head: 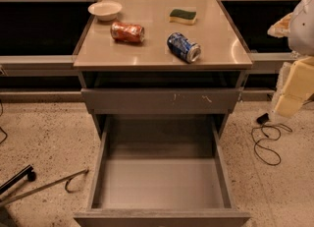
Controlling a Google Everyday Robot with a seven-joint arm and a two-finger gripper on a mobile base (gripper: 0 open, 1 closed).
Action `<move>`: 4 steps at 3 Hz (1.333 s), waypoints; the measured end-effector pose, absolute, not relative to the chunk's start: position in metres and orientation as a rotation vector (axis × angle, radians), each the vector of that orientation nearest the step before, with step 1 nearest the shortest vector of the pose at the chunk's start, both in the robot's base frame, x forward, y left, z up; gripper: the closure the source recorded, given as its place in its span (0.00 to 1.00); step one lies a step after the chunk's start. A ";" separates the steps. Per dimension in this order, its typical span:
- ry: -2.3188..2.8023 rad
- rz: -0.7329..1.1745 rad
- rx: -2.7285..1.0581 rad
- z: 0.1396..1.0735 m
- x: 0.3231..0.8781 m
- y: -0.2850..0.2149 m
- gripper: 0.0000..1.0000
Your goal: Place pepsi can into middle drawer
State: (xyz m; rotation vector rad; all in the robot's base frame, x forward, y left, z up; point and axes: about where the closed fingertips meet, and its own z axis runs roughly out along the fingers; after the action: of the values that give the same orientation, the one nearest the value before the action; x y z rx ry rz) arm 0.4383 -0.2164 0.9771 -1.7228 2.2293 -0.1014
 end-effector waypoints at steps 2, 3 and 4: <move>2.200 -0.102 -1.720 0.982 0.459 -0.218 0.00; 2.162 -0.070 -1.742 0.984 0.520 -0.218 0.00; 2.116 -0.074 -1.738 0.993 0.579 -0.210 0.00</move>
Offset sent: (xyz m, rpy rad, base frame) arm 0.0915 -0.0106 0.0114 0.0664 -0.0115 0.0410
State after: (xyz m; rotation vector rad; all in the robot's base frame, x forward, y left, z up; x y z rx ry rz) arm 0.5786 -0.2100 0.9926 -1.7381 2.1162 -0.0739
